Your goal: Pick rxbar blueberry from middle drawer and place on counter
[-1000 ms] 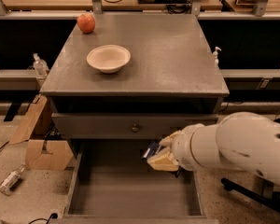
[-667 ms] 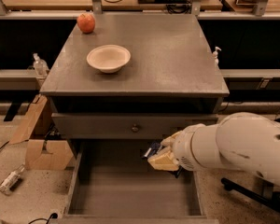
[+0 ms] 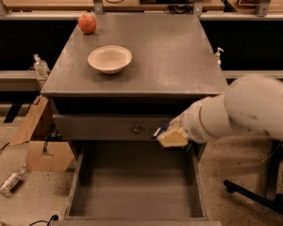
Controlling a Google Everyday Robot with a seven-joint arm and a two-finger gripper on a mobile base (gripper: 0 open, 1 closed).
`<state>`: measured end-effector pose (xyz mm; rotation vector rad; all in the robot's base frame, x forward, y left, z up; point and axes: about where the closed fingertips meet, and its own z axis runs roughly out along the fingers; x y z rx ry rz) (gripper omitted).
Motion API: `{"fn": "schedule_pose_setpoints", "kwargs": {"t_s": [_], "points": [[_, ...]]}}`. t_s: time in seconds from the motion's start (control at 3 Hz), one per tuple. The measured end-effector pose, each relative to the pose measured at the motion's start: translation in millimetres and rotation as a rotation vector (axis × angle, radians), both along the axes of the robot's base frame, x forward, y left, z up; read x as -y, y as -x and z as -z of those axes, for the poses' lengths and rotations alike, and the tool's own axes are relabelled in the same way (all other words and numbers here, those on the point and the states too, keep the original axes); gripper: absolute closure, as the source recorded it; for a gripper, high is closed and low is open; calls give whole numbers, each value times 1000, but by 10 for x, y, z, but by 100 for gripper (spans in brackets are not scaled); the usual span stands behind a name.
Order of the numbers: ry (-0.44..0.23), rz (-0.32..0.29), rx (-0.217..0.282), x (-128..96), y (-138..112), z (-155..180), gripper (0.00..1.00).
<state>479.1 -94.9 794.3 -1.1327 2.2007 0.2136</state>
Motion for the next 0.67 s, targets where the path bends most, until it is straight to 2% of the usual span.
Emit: {"fn": "schedule_pose_setpoints", "kwargs": {"t_s": [0.33, 0.67], "points": [[19, 23, -29, 273, -417, -385, 100], [36, 34, -61, 430, -770, -690, 100]]}}
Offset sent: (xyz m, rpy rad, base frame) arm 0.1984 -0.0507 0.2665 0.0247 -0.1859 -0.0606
